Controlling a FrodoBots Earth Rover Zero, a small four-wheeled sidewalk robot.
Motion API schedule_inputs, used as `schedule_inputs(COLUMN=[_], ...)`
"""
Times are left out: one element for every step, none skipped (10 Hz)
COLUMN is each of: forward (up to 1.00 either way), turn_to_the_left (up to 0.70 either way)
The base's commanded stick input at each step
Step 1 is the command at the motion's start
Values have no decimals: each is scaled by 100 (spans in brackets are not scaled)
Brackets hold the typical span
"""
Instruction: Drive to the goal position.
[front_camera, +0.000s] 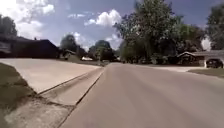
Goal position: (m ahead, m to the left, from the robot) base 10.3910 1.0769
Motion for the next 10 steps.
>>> schedule_inputs(forward=[100, 100, 100, 100, 100, 100, 100, 100, 100, 100], turn_to_the_left=[0, 0, 0, 0, 0, 0, 0, 0, 0, 0])
